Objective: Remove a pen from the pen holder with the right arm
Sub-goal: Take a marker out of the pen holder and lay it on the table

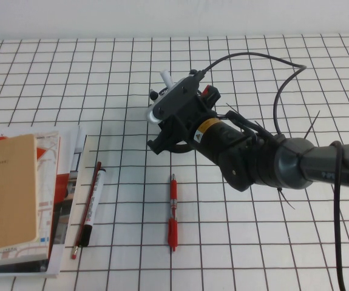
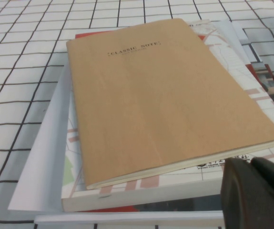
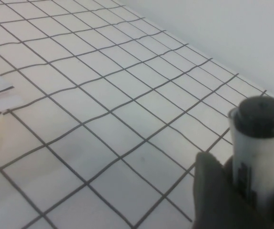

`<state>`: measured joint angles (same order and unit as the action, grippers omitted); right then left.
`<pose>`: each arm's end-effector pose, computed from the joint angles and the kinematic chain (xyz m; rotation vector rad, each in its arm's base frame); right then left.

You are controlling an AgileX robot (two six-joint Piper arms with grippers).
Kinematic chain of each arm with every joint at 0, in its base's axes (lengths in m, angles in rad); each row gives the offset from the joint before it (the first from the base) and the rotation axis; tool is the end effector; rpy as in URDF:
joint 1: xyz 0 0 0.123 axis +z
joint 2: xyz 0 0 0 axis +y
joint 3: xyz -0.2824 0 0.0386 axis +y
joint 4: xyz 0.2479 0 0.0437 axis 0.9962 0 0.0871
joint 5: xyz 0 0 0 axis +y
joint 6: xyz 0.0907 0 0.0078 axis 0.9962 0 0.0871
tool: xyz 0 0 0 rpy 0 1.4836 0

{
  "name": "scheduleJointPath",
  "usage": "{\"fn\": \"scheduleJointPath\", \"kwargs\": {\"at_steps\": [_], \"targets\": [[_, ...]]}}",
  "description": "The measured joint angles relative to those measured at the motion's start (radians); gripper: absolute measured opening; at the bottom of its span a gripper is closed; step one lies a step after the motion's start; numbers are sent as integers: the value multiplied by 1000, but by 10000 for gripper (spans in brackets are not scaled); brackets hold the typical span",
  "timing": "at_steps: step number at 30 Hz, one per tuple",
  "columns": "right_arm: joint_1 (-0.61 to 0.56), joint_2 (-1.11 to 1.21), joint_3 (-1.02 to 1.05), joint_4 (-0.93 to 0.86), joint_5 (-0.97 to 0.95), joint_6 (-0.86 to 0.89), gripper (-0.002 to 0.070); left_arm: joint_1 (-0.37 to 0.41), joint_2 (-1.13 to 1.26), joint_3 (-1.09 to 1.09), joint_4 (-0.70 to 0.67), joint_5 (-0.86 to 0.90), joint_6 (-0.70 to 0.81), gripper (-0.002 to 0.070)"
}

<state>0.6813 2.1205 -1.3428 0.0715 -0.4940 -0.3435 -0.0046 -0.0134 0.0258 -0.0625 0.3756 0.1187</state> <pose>0.3724 0.2980 0.1828 -0.7994 1.5854 0.2602 0.0524 -0.0023 0.1714 0.0767 1.8693 0.0172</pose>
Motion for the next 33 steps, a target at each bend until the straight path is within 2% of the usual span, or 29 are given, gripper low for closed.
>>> {"fn": "scheduleJointPath", "kwargs": {"at_steps": [11, 19, 33], "targets": [[0, 0, 0, 2, -2, 0, 215, 0, 0, 0, 0, 0, 0, -4], [0, 0, 0, 2, -2, 3, 339, 0, 0, 0, 0, 0, 0, -4], [-1, -14, 0, 2, -48, 3, 350, 0, 0, 0, 0, 0, 0, -4]]}}
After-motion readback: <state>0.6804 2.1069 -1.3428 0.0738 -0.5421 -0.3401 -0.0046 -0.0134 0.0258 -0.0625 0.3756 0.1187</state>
